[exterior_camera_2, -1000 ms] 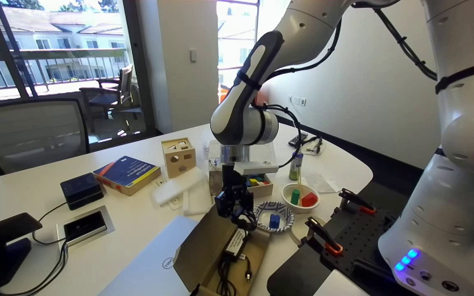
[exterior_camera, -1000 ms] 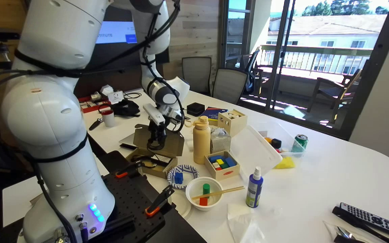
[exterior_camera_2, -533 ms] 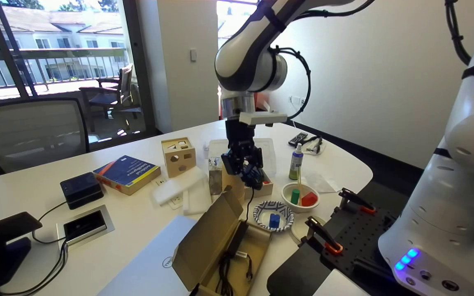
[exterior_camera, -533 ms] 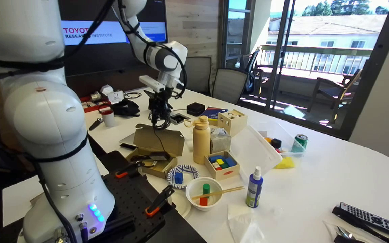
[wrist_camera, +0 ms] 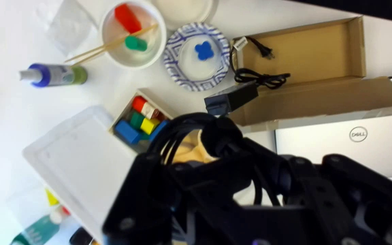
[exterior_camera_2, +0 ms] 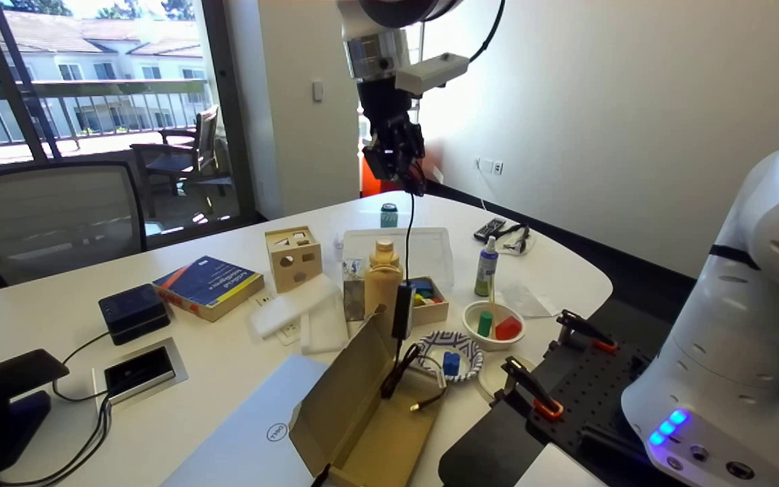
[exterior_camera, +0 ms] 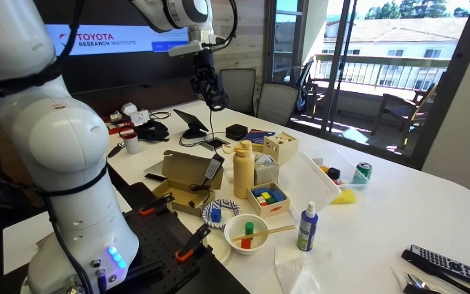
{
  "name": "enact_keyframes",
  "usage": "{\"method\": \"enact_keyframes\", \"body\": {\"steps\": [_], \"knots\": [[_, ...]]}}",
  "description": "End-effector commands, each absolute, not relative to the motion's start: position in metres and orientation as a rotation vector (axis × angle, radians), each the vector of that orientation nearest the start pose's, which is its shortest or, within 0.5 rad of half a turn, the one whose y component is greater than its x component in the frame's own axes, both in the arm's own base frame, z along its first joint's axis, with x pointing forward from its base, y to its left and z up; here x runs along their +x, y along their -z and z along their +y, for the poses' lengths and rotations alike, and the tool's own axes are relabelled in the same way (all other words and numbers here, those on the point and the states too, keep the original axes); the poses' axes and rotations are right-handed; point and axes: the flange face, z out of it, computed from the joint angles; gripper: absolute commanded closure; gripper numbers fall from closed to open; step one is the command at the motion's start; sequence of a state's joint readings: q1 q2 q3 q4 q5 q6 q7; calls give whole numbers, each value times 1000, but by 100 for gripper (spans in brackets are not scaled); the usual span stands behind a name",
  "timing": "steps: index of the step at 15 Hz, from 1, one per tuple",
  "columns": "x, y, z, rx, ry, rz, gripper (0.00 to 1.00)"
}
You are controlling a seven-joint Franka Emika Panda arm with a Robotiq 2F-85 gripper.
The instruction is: Remove the black cable from the box and put it on the table
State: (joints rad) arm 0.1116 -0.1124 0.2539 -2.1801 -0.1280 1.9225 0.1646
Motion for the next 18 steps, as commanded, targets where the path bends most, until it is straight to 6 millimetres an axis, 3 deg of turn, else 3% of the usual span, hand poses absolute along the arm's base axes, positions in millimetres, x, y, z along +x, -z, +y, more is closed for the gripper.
{"method": "enact_keyframes", "body": {"steps": [1, 6, 9, 15, 18], "knots": [[486, -478, 197, -3375, 58, -609, 100], [509, -526, 255, -3337, 281, -943, 100], [518, -546, 278, -3356, 385, -1024, 100], [534, -625, 288, -3401, 769, -1039, 100], [552, -639, 288, -3394, 868, -1061, 100]]}}
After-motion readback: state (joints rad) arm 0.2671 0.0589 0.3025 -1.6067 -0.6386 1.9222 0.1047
